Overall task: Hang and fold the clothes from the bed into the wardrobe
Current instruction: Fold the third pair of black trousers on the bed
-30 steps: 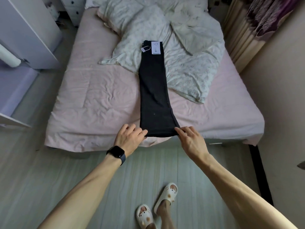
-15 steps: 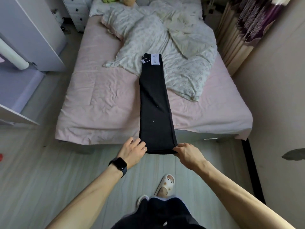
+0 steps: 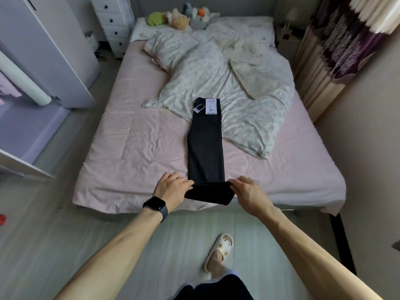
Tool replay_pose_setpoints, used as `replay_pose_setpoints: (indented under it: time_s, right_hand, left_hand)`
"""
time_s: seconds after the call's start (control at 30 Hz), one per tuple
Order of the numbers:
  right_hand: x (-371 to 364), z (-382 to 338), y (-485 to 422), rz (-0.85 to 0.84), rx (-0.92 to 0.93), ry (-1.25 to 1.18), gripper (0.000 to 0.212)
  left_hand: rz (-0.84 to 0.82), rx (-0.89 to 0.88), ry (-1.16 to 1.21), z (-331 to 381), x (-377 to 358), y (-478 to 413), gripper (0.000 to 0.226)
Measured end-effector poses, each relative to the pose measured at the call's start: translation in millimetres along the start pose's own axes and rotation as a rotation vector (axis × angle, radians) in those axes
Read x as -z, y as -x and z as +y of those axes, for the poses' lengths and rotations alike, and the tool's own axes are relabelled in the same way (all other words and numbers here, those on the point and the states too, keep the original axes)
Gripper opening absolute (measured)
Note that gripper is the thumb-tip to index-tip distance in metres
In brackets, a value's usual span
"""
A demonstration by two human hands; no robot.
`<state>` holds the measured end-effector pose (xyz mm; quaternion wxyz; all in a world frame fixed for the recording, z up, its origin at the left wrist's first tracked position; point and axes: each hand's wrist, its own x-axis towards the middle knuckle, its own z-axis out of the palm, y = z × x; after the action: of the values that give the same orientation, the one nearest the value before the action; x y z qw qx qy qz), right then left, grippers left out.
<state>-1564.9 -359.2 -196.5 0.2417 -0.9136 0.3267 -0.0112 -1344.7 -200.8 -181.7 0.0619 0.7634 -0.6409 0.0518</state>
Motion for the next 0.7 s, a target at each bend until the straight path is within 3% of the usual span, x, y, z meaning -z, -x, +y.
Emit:
replay_pose_setpoints:
  time_s: [0.27, 0.4, 0.7]
  right_hand:
    - [20.8, 40.5, -119.2, -0.039, -0.005, 0.116, 0.045]
    - [33.7, 56.8, -177.1, -0.016, 0.033, 0.093, 0.033]
    - [53.1, 91.1, -315.1, -0.038, -0.004, -0.008, 0.032]
  left_hand:
    - [-0.135, 0.124, -0.018, -38.7, -39.3, -119.0, 0.008]
    - [-0.230, 0.174, 0.006, -70.1, -58.7, -179.4, 0.030]
    - [-0.335, 0.288, 0.110, -134.1, -103.8, -301.0, 0.034]
